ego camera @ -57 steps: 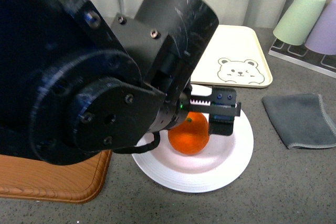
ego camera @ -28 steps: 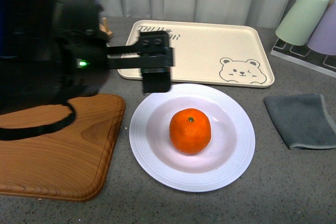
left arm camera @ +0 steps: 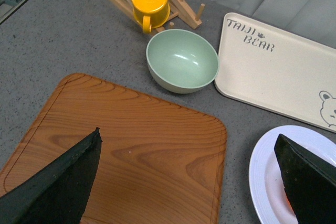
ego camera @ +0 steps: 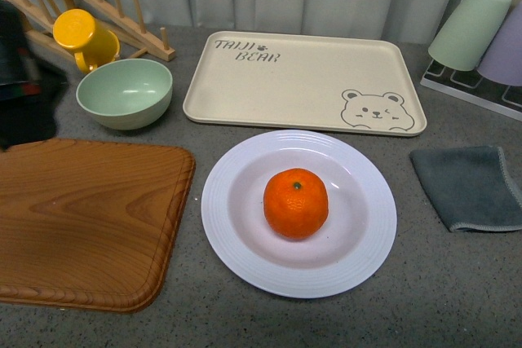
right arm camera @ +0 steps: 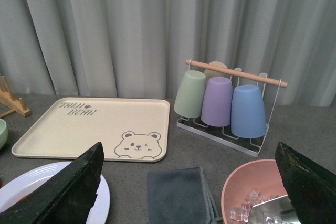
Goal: Place orange and plate with both arms
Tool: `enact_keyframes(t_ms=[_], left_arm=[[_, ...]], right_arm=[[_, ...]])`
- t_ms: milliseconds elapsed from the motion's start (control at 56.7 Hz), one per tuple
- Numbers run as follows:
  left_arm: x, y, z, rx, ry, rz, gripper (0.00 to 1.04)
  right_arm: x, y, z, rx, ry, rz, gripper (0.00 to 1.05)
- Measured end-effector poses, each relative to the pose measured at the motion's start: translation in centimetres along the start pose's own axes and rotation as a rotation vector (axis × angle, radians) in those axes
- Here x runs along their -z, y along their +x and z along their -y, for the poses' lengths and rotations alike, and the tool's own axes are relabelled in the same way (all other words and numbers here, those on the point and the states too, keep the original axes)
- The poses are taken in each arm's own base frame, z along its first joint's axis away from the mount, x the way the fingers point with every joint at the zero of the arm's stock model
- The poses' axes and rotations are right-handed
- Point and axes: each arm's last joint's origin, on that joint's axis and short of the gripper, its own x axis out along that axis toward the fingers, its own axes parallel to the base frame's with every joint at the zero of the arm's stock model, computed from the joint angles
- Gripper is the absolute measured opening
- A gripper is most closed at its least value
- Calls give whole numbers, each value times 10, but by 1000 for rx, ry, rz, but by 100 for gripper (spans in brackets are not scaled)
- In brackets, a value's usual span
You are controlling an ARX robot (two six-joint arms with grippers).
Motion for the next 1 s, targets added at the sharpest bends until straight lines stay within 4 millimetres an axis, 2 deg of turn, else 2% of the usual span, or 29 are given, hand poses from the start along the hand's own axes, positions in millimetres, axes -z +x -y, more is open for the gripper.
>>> enact_keyframes(t_ms=[106, 194, 247, 317, 441, 529, 723, 1005], left_arm=[[2, 1, 0, 14, 15, -1, 98], [11, 3, -6, 86, 79, 159, 84], [15, -4, -11, 108, 124, 276, 73], [10, -14, -18, 115, 157, 403, 53], [24, -21, -29, 99, 186, 371, 28], [23, -29, -34, 103, 191, 385, 5], [20, -39, -46, 96, 195, 397, 4], [20, -52, -47, 100, 195, 413, 4]], right_arm=[[0, 0, 0, 1, 0, 0, 96], [0, 0, 0, 1, 0, 0, 96], [0, 0, 0, 2, 0, 0, 96], [0, 0, 0, 1, 0, 0, 96], [0, 0, 0, 1, 0, 0, 96], [0, 0, 0, 1, 0, 0, 96], [0, 0, 0, 1, 0, 0, 96], [0, 0, 0, 1, 0, 0, 96]])
